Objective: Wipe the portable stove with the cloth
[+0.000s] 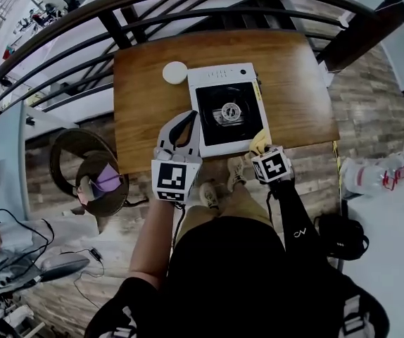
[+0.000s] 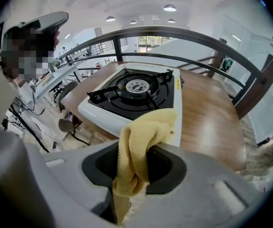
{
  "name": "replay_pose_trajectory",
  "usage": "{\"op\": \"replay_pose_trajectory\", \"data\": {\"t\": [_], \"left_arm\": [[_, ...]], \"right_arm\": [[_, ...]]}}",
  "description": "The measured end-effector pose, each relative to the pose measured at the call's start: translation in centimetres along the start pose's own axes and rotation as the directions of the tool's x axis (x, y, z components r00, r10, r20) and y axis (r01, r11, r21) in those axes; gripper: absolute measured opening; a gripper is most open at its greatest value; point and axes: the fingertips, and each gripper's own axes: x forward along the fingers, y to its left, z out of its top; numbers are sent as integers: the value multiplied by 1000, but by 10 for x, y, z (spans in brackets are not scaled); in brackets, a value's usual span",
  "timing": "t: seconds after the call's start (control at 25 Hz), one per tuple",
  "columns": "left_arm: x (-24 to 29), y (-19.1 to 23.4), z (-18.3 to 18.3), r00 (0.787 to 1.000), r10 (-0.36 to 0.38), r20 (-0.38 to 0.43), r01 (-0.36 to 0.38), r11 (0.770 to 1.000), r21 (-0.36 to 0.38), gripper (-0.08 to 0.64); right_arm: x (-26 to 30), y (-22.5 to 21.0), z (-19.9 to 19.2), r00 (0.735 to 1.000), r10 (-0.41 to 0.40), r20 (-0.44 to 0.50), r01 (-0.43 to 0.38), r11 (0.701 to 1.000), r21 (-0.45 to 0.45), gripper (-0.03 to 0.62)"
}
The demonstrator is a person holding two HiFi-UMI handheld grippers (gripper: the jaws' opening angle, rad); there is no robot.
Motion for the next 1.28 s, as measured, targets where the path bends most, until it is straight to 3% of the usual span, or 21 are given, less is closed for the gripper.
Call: {"op": "replay_pose_trajectory", "data": {"t": [0.12, 0.24, 0.36, 0.48, 0.6, 0.72, 0.88, 1.04, 1.16, 1.28], "left_arm": [[-7, 9, 0, 1000, 27, -2, -27, 1000, -3, 8], [-14, 17, -2, 998, 65, -8, -65, 998, -9, 8], [-24, 26, -5, 993, 114, -12, -114, 993, -16, 8], [-32, 37, -9, 988, 154, -14, -154, 988, -23, 8], [-39, 50, -13, 981, 195, -25, -195, 981, -14, 8], [-43, 65, -19, 969, 243, -45, -244, 969, -22, 8], [-37, 80, -19, 956, 291, -43, -293, 956, -33, 8], [-21, 94, -8, 941, 337, -26, -338, 940, -39, 8], [-7, 99, 3, 934, 358, -12, -358, 933, -41, 8], [0, 103, 4, 926, 377, -22, -378, 926, -29, 8]], "right_arm": [[4, 19, 12, 999, 34, -12, -34, 999, -40, 121], [8, 48, 27, 990, 138, -13, -138, 987, -83, 121], [15, 89, 38, 969, 247, -25, -248, 958, -143, 121], [20, 112, 43, 954, 294, -59, -300, 929, -216, 121], [10, 117, 49, 927, 370, -68, -375, 902, -215, 121], [-12, 120, 73, 892, 452, -18, -447, 873, -197, 121], [-26, 112, 143, 865, 486, 123, -453, 863, -223, 121], [-11, 95, 212, 864, 452, 223, -405, 886, -228, 121], [15, 88, 242, 872, 438, 218, -396, 894, -209, 121], [51, 80, 250, 901, 397, 173, -375, 915, -148, 121]]}}
